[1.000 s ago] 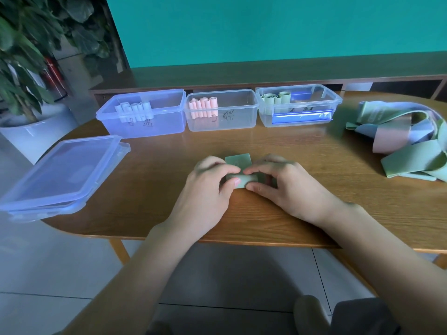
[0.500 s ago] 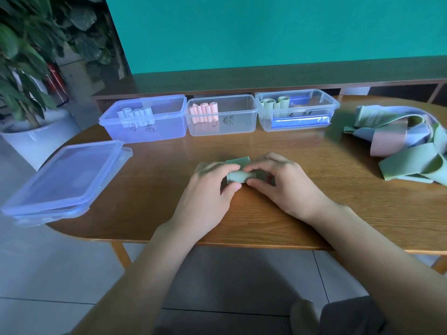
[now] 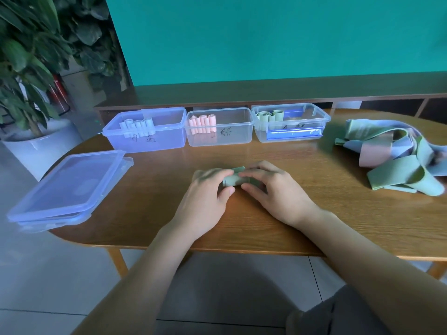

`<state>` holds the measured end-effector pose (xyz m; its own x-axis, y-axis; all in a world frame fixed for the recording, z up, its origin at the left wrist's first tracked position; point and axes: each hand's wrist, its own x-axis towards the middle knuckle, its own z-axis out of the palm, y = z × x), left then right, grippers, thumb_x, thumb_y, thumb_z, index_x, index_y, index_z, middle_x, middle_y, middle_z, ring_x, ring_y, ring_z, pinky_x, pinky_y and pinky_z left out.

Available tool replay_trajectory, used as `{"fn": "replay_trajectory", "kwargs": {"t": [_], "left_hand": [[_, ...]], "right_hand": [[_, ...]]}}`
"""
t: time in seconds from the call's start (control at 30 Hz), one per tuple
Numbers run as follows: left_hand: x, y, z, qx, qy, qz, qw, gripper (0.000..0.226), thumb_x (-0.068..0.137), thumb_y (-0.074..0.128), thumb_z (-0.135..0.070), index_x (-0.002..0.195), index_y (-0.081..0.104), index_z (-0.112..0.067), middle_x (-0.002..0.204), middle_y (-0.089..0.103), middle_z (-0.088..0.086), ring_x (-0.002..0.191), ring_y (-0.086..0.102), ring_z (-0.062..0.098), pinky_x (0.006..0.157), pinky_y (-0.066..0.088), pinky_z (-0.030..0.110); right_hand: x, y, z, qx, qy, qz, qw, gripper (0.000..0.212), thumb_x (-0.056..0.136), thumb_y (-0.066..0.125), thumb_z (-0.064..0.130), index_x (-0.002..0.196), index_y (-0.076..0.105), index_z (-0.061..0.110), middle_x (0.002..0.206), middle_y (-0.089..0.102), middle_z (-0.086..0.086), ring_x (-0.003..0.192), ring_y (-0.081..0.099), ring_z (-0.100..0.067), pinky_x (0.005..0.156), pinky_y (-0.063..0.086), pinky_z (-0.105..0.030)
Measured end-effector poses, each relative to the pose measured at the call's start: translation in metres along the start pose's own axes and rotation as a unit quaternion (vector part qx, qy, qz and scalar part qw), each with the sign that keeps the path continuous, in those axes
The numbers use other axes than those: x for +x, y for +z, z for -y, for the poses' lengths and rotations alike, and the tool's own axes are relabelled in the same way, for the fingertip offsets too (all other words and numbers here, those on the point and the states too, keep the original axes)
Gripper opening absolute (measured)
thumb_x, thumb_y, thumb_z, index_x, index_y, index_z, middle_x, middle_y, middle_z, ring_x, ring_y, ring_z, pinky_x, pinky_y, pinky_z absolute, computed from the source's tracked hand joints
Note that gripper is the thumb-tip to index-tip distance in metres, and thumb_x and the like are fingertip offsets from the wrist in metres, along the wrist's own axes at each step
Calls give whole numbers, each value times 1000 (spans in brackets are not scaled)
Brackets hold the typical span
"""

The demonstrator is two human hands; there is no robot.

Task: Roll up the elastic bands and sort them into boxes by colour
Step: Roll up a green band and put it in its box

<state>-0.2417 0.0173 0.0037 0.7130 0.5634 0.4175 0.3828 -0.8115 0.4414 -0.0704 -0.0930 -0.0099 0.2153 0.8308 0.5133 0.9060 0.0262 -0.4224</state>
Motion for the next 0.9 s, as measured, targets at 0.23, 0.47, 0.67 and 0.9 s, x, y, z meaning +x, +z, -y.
{"fn": "replay_trajectory", "kwargs": {"t": [0.23, 0.47, 0.67, 0.9], "left_hand": [[7, 2, 2, 29, 21, -30, 999, 28, 98, 61, -23, 126, 66, -22, 123, 58, -11, 119, 45, 10, 96, 35, 18], [18, 7, 8, 24, 9, -7, 1000, 38, 99, 60, -25, 137, 58, -24, 136, 56, -8, 124, 44, 17, 103, 34, 25], [29, 9, 15, 26, 40, -20, 999, 37, 96, 65, -22, 132, 60, -24, 130, 61, -10, 118, 46, 17, 103, 41, 32], [49, 14, 23, 19, 27, 4, 999, 39, 94, 68, -32, 132, 61, -28, 130, 62, -12, 118, 46, 14, 101, 39, 28]], "right_hand": [[8, 0, 0, -37, 23, 33, 998, 38, 101, 57, 36, 138, 58, 29, 137, 51, 14, 88, 45, -1, 84, 55, -37], [17, 1, -4, -27, 5, 12, 1000, 31, 98, 63, 28, 129, 64, 24, 128, 56, 12, 82, 43, 1, 81, 53, -33], [26, 3, -10, -32, 31, 33, 998, 37, 99, 60, 34, 135, 59, 30, 133, 54, 16, 88, 44, -1, 83, 49, -31], [40, 2, -18, -69, 60, 74, 993, 42, 101, 53, 45, 142, 50, 37, 137, 48, 17, 100, 55, -7, 82, 45, -31]]}}
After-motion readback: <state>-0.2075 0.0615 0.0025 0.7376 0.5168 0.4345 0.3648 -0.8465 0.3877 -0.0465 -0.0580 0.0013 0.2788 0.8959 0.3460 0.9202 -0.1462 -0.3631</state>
